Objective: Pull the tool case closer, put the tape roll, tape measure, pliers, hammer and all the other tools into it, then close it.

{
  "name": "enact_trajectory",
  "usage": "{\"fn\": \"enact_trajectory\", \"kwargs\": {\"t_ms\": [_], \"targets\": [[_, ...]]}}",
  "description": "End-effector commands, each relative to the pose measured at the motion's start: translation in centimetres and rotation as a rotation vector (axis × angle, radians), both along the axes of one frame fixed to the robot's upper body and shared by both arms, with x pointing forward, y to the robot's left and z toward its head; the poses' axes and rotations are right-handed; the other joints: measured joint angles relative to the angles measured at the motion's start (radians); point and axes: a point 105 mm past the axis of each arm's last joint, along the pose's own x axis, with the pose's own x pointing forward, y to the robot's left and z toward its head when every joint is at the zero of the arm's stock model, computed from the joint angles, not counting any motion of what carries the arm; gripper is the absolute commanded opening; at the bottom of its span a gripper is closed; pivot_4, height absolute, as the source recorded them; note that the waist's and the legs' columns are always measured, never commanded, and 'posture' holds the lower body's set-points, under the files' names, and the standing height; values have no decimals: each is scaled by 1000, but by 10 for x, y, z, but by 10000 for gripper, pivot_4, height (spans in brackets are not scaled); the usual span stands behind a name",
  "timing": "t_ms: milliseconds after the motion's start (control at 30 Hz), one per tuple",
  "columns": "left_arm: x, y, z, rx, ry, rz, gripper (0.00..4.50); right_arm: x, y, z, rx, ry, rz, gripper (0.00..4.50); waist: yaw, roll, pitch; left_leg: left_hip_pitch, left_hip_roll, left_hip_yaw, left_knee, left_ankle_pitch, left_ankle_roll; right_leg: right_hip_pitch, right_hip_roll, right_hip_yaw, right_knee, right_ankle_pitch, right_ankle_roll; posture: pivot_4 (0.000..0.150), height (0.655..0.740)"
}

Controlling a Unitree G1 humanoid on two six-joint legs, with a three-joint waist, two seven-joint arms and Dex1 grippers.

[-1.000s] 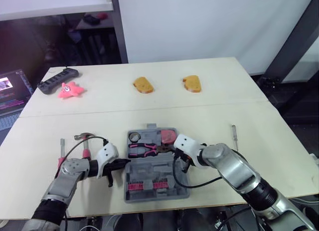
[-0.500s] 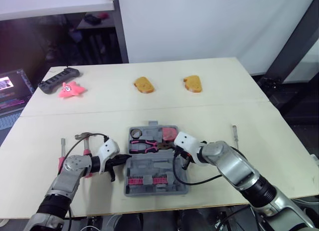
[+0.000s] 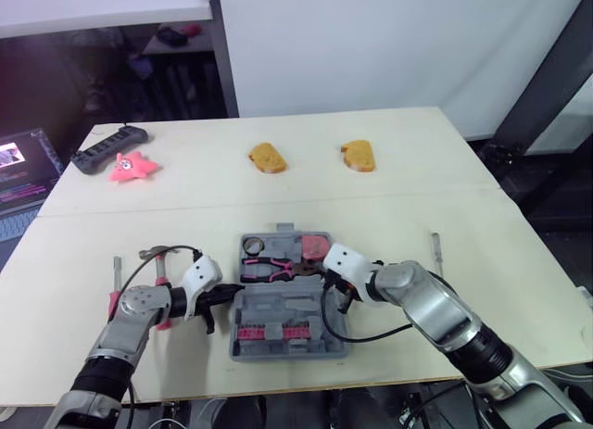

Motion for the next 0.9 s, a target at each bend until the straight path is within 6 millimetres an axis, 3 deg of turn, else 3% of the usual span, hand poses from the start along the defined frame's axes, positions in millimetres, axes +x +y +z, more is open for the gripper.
{"fn": "enact_trajectory", "kwargs": {"t_ms": [33, 167, 300, 400, 467, 533, 600, 667, 767, 900], "targets": [[-1, 5, -1, 14, -11, 20, 466, 5, 2, 7, 20, -41, 15, 0, -1, 0, 0, 0, 0, 0, 0, 0, 0, 0, 0, 0, 0, 0, 0, 1500, 7400], [-2, 17, 2, 33, -27, 49, 466, 9, -8, 11, 17, -74, -2, 0, -2, 0, 0, 0, 0, 0, 0, 0, 0, 0, 0, 0, 0, 0, 0, 1500, 7400], [0, 41, 17, 47, -66, 99, 12769, 9, -25, 31, 81, -131, -51, 17412, -2, -1, 1, -1, 0, 0, 0, 0, 0, -1, 0, 0, 0, 0, 0, 1500, 7400], [-4, 58, 33, 42, -95, 107, 28345, 0, -42, 48, 126, -176, -66, 32831, -1, 0, 3, -2, 1, 0, -1, 0, 0, -2, 0, 0, 0, 0, 0, 1500, 7400], [-10, 79, 54, 31, -119, 114, 38767, -16, -56, 66, 188, -201, -67, 43292, 1, -1, 4, -5, 1, 0, -1, 0, 0, -5, 0, 0, 0, 0, 0, 1500, 7400], [-19, 103, 74, 28, -136, 126, 44642, -30, -75, 82, 241, -235, -95, 45000, 2, -1, 4, -10, 1, -1, 0, 0, 0, -8, 0, -1, 0, 0, 0, 1500, 7400], [-28, 135, 89, 51, -138, 182, 44642, -52, -91, 98, 332, -251, -98, 45000, 6, -2, 5, -13, 1, -1, 1, 0, 0, -10, 0, -2, -1, 0, 0, 1500, 7400], [-42, 175, 92, 119, -115, 280, 44642, -79, -114, 103, 345, -231, -100, 45000, 6, -2, 5, -14, 1, -2, 0, 0, 0, -11, 0, -3, -1, 0, 0, 1500, 7400], [-54, 205, 93, 155, -104, 374, 44642, -98, -131, 107, 360, -215, -128, 45000, 1, -1, 6, -12, 1, 1, 0, 0, 1, -10, 0, -2, -2, -1, 0, 1500, 7400], [-80, 254, 89, 208, -95, 581, 44642, -131, -170, 100, 357, -170, -241, 45000, 1, -5, 7, -9, 2, 3, 0, 0, 1, -8, 0, 0, -1, -2, -3, 1500, 7400]]}}
